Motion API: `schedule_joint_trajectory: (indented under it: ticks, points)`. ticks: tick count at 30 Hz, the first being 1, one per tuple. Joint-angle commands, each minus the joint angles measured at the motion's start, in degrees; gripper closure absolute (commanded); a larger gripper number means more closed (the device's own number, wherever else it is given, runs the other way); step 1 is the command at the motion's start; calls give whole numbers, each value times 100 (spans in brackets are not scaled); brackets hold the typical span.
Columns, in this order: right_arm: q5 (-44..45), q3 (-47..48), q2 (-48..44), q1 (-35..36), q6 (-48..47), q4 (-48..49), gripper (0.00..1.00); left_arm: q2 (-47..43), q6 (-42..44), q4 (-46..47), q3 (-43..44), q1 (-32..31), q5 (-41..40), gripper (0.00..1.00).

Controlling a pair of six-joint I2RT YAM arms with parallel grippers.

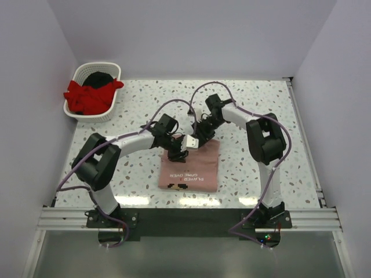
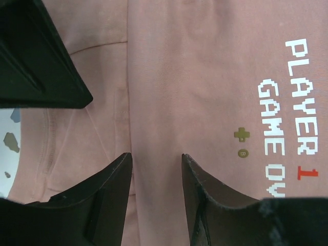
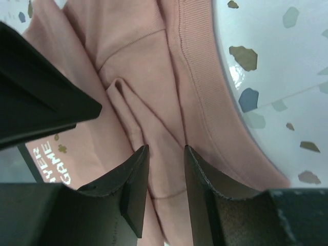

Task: Fold and stack the t-shirts
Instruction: Fold the tshirt

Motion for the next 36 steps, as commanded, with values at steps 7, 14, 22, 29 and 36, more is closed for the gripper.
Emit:
schedule_joint_trajectory:
  ticks: [7,14,22,29,36]
  points:
    - [-5,100,400,124,87,396,64,225,278,232,142,-149,-68,72]
    - [48,-313,295,343,-80,484,65,-310,392,241,-173,-412,-208,100]
    - [-14,-1270,-276,616,17,862,66,-1048,50,373,-657,-782,-560,100]
    - [661,-1254,-593,537,-176,853,68,-1348,-30,329,-509,-790,-833,100]
    - [1357,-613,-795,335,-308,968,73,-1409,111,390,-763,-905,-938,100]
